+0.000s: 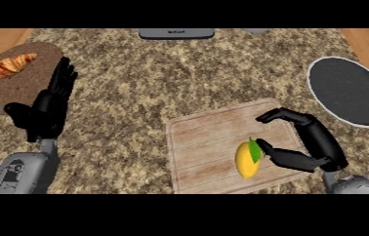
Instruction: Pick the lemon from the cutting board and place it in the pan
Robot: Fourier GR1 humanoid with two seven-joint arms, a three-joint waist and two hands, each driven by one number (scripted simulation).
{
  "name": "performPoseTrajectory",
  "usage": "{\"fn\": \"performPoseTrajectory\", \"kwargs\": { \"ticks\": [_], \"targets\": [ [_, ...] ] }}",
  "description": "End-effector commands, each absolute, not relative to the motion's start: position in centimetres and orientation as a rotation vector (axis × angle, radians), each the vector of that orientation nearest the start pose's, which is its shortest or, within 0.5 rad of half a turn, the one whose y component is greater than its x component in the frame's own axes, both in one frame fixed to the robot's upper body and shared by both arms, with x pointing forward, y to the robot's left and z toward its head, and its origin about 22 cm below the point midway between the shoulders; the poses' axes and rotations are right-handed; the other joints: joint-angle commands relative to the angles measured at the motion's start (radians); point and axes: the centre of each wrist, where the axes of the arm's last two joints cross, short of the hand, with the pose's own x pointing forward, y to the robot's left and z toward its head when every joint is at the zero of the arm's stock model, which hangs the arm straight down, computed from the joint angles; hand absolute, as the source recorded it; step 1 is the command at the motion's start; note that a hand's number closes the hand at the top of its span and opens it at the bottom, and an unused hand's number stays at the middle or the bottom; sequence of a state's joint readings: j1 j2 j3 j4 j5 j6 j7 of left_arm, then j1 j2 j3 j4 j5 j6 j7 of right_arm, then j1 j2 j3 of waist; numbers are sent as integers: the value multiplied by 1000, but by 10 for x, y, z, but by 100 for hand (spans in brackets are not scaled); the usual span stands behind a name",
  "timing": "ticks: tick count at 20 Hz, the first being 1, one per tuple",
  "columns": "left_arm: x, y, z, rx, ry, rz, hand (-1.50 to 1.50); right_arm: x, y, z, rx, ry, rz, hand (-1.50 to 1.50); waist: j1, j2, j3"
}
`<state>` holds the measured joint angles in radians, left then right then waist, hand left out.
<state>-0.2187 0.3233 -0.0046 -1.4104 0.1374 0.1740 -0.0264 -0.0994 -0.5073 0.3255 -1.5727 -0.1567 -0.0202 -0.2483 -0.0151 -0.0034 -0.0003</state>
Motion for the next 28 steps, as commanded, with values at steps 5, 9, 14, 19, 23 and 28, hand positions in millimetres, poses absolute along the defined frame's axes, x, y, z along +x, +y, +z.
{"fn": "performPoseTrajectory", "kwargs": {
  "ticks": [5,9,14,19,23,28],
  "targets": [
    [291,282,41,237,-1615,-24,0,184,-347,52,-364,-1919,601,-150,-27,-4,0],
    [284,284,35,234,-1609,-25,0,166,-369,102,-352,-1815,827,-150,-28,-5,-1],
    [280,292,35,243,-1593,-33,0,179,-360,178,-465,-1618,1075,-150,-18,-6,-4],
    [285,286,32,212,-1627,-38,0,186,-328,238,-525,-1601,1044,-150,14,3,-2],
    [305,278,55,192,-1615,-52,0,183,-300,241,-598,-1610,1059,-150,21,5,-1],
    [301,274,53,190,-1600,-52,0,196,-286,243,-477,-1581,1075,-150,26,6,0]
  ]
}}
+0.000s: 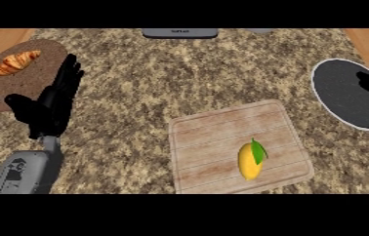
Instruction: Pick the lemon from the cutting board and place it in the pan
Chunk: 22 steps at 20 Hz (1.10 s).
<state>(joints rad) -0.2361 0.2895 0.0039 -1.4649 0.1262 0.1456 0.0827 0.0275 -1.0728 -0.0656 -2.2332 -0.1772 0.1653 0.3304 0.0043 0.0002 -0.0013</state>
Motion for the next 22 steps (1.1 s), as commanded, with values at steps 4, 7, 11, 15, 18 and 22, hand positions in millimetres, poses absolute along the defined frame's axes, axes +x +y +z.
{"fn": "performPoseTrajectory", "kwargs": {
  "ticks": [4,7,11,15,18,22],
  "targets": [
    [308,272,45,208,-1634,-49,0,191,-262,235,-355,-1576,1109,-150,2,2,0],
    [300,269,52,208,-1622,-53,0,183,-239,226,-358,-1569,1119,-150,3,0,1],
    [289,273,47,189,-1622,-74,0,195,-229,219,-439,-1460,1145,-150,7,0,0],
    [291,274,48,183,-1600,-50,0,187,-223,207,-445,-1410,1120,-150,-3,-1,1],
    [301,283,61,203,-1624,-64,0,205,-224,195,-472,-1385,1117,-150,-1,0,1],
    [296,277,41,187,-1615,-57,0,218,-211,187,-533,-1309,1133,-150,2,1,1]
  ]
}}
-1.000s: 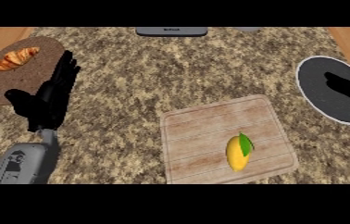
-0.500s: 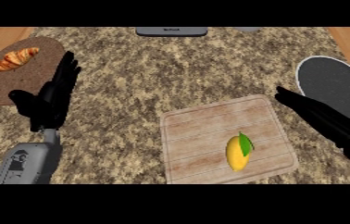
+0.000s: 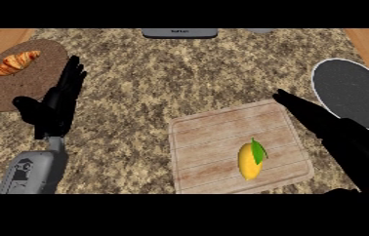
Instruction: Pick the lemon from the cutting board and place it in the pan
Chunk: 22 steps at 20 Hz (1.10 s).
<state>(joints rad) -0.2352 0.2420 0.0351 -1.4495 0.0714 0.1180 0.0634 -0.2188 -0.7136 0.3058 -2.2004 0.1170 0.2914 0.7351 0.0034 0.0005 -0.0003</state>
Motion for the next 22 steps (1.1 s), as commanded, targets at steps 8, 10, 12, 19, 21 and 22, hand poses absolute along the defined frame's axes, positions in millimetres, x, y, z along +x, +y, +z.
{"fn": "performPoseTrajectory", "kwargs": {
  "ticks": [8,10,12,19,21,22],
  "targets": [
    [310,275,42,222,-1614,-39,0,233,-220,167,-407,-1289,1214,-150,-3,0,0],
    [301,282,54,231,-1622,-59,0,231,-216,144,-409,-1251,1247,-150,-1,0,0],
    [307,273,54,187,-1621,-56,0,233,-198,145,-423,-1238,1275,-150,0,0,0],
    [287,277,65,180,-1607,-43,0,219,-191,132,-461,-1185,1319,-150,1,-2,0],
    [274,278,47,210,-1619,-34,0,226,-207,121,-525,-1111,1362,-150,3,-2,1],
    [305,263,55,191,-1626,-61,0,233,-187,132,-554,-1115,1397,-150,-2,0,0]
  ]
}}
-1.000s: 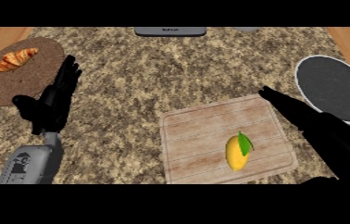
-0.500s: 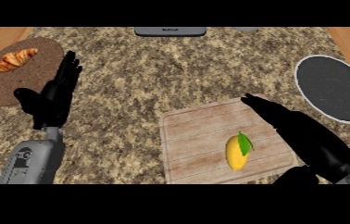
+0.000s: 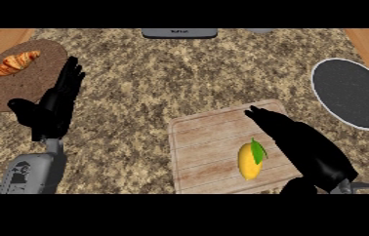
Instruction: Pick the lemon from the cutting board and place it in the pan
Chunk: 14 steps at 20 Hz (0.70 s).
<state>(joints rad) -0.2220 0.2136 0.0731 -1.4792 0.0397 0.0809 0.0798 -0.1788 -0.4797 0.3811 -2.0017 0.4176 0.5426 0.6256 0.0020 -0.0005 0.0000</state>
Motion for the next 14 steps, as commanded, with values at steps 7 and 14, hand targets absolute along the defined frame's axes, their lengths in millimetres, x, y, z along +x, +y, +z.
{"fn": "performPoseTrajectory", "kwargs": {
  "ticks": [7,14],
  "targets": [
    [297,277,51,188,-1623,-62,0,234,-187,116,-577,-1022,1425,-150,-2,0,0],
    [309,278,61,214,-1626,-74,0,238,-170,89,-557,-1002,1461,-150,-3,1,0]
  ]
}}
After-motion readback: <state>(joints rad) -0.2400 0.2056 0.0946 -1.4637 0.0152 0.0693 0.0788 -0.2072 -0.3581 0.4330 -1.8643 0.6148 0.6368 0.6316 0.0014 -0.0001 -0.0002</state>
